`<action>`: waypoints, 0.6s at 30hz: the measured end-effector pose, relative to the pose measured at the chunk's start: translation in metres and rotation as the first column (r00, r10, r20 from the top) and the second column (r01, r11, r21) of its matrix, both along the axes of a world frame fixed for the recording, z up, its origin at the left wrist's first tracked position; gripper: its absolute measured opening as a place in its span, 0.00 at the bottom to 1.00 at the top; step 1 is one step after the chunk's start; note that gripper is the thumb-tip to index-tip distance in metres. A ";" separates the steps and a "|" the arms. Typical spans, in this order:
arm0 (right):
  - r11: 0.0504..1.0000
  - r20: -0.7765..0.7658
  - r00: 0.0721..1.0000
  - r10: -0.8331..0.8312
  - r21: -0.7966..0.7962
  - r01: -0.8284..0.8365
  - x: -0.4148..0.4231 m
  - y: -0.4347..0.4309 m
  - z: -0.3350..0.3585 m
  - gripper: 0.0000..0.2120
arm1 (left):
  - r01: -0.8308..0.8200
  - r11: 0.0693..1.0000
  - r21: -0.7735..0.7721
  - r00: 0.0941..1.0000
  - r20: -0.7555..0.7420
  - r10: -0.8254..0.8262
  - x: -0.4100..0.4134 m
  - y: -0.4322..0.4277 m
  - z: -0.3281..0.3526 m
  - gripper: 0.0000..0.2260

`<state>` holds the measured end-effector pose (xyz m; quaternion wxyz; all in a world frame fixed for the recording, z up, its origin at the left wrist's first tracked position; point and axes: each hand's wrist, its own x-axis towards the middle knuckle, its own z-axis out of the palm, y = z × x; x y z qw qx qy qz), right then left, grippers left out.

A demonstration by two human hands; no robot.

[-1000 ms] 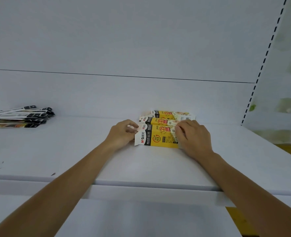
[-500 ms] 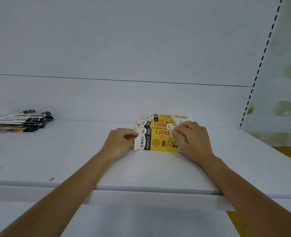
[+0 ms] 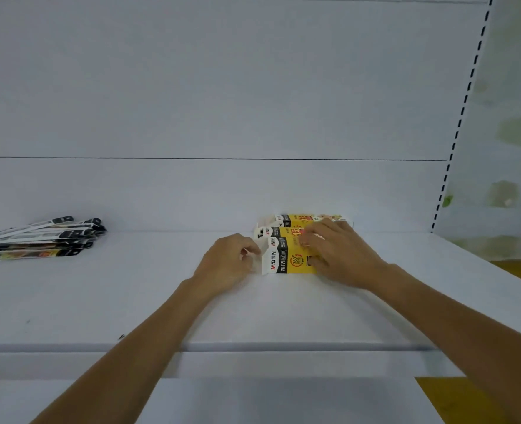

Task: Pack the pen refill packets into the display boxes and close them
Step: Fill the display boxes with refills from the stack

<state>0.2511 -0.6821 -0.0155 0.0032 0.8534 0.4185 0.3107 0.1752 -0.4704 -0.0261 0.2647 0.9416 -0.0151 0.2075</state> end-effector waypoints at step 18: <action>0.843 -0.099 0.858 0.504 0.273 -0.464 -0.106 0.334 0.070 0.23 | -0.488 0.872 0.027 0.868 0.120 0.482 -0.172 0.277 0.020 0.11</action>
